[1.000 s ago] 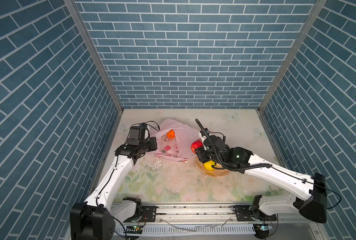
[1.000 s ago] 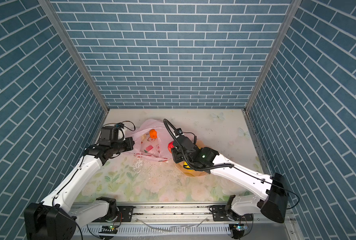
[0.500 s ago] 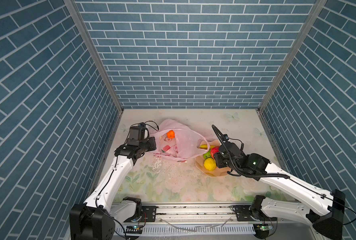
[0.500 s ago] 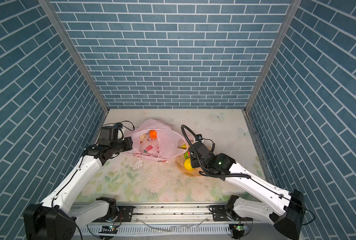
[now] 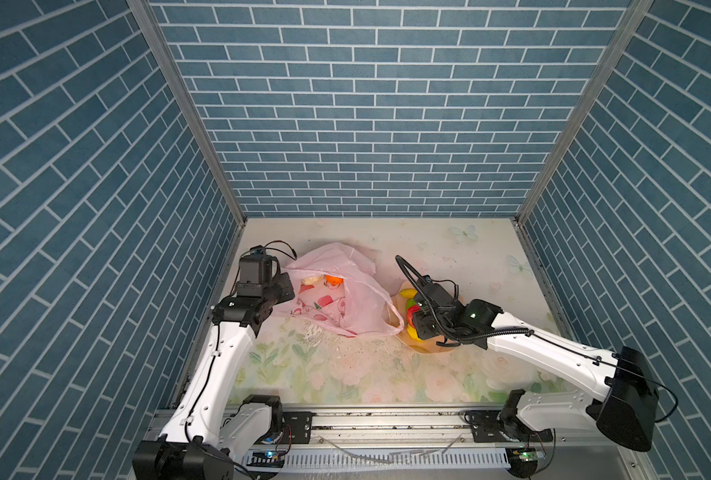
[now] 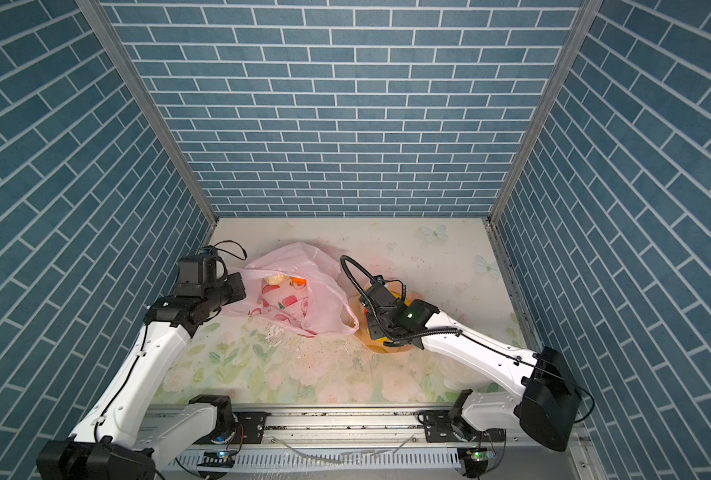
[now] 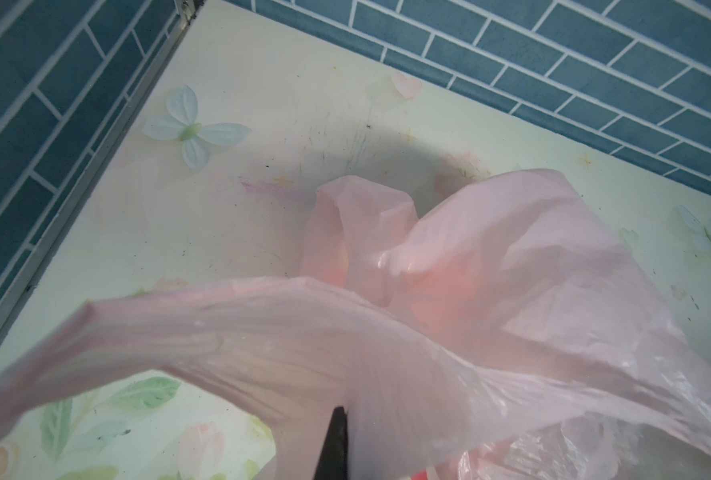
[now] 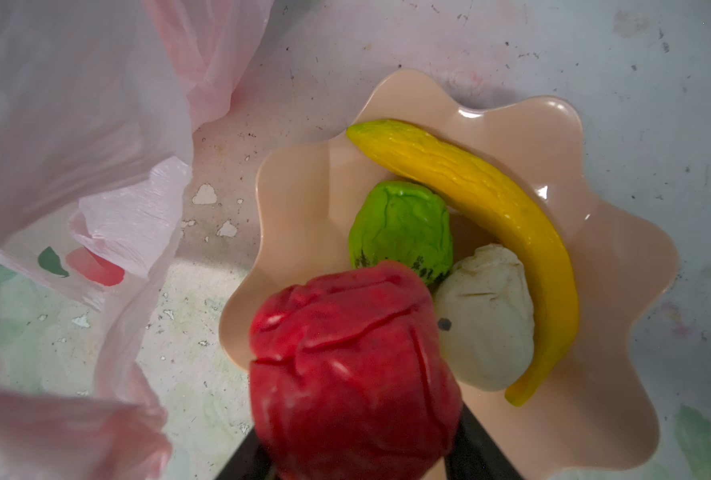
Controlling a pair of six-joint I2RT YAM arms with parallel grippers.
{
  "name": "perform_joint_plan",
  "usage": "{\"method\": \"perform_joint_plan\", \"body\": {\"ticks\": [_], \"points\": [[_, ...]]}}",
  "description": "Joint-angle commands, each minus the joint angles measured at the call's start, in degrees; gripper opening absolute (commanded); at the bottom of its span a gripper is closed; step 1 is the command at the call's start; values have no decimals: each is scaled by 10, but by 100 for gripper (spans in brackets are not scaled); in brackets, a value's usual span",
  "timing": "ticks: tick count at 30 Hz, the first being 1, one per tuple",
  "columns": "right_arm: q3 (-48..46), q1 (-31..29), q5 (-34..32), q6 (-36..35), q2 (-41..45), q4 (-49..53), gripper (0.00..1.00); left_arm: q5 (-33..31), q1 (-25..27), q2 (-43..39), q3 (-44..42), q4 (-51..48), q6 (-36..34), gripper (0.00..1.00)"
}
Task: Take the fake fruits out of the plastic bag
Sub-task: 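Lower the red apple into the peach bowl and open the right gripper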
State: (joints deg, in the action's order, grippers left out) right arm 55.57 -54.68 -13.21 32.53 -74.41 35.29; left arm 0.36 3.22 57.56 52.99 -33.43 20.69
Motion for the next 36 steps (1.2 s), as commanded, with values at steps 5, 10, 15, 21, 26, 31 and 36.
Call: {"method": "perform_joint_plan", "body": {"ticks": [5, 10, 15, 21, 26, 31, 36], "points": [[47, 2, 38, -25, -44, -31, 22, -23, -16, -40, -13, -31, 9, 0], [59, 2, 50, -34, -78, -45, 22, 4, -16, -55, -24, -29, 11, 0], [67, 3, 48, -38, -105, -45, 22, 42, -16, -61, -37, -20, 12, 0], [69, 5, 47, -33, -129, -47, 25, 76, -16, -63, -45, -11, 12, 0], [69, 8, 41, -33, -140, -44, 29, 90, -16, -59, -45, -7, 12, 0], [71, 9, 37, -33, -142, -43, 35, 97, -16, -53, -46, 2, 15, 0], [71, 11, 35, -31, -138, -43, 46, 98, -16, -50, -45, 6, 15, 0]]}}
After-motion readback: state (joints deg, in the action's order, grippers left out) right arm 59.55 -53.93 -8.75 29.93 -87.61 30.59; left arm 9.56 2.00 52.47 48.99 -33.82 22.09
